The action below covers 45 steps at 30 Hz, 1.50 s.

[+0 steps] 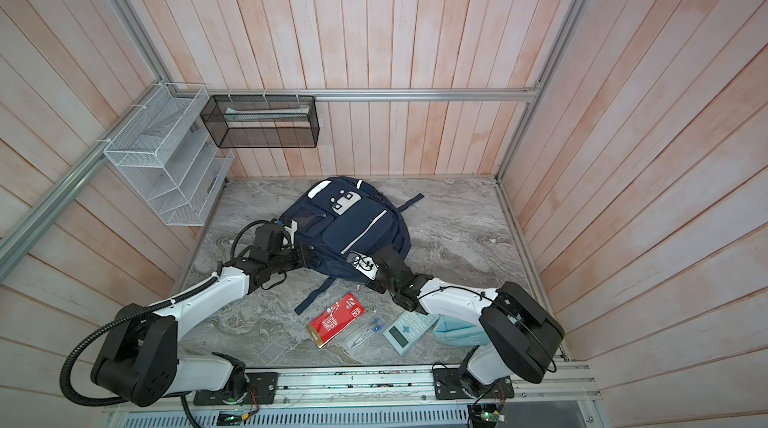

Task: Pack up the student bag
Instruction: 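Release the zipper pulls and draw both grippers back from the backpack, then move the right gripper to the clear compass case near the table edge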

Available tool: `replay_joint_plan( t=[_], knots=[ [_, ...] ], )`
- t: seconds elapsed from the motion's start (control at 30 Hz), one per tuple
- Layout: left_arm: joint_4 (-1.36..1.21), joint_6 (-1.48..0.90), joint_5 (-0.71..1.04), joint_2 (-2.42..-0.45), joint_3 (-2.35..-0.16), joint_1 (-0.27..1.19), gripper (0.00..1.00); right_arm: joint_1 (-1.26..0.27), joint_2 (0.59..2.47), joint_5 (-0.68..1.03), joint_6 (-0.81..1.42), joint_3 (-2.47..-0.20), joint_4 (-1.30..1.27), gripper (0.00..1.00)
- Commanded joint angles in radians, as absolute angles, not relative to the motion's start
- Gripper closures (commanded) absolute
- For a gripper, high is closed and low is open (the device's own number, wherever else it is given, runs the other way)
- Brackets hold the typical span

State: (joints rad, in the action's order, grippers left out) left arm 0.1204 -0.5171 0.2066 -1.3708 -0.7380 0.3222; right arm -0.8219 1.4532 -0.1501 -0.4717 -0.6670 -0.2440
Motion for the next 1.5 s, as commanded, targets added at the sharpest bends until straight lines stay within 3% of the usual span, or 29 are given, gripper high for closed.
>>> replay_joint_plan(
  t=[0.0,0.07,0.17,0.2,0.33,0.5,0.63,0.7,0.83,0.97,1.17,1.47],
  knots=[
    [0.108,-0.491,0.198,-1.34,-0.735,0.314,0.99,-0.808,1.439,-0.157,-0.461,-0.651,-0.257,1.0],
    [0.083,-0.505,0.253,-1.335,-0.728,0.317,0.96,-0.81,1.46,-0.132,-0.441,-0.667,-0.26,1.0],
    [0.071,-0.518,0.268,-1.327,-0.72,0.323,0.89,-0.808,1.472,-0.12,-0.386,-0.67,-0.305,0.61],
    [0.07,-0.517,0.257,-1.325,-0.714,0.324,0.85,-0.807,1.474,-0.112,-0.365,-0.666,-0.327,0.55],
    [0.112,-0.496,0.174,-1.327,-0.709,0.316,0.74,-0.807,1.477,-0.084,-0.243,-0.711,-0.28,0.5],
    [0.152,-0.475,0.13,-1.268,-0.681,0.292,0.4,-0.816,1.388,0.028,-0.126,-0.658,-0.241,0.42],
    [0.209,-0.417,0.138,-1.212,-0.693,0.298,0.14,-0.826,1.346,-0.02,-0.011,-0.618,-0.187,0.36],
    [0.228,-0.359,0.165,-1.207,-0.718,0.338,0.13,-0.825,1.332,-0.03,0.063,-0.637,-0.102,0.33],
    [0.238,-0.316,0.188,-1.206,-0.747,0.5,0.22,-0.822,1.282,-0.065,0.292,-0.653,0.078,0.3],
    [0.233,-0.328,0.172,-1.256,-0.776,0.629,0.24,-0.845,1.24,0.091,0.532,-0.628,0.141,0.31],
    [0.203,-0.313,0.187,-1.319,-0.78,0.672,0.3,-0.971,1.238,-0.014,0.799,-0.557,0.193,0.29],
    [0.157,-0.356,0.159,-1.36,-0.771,0.706,0.31,-1.184,1.391,-0.043,0.973,-0.601,0.22,0.23]
  ],
)
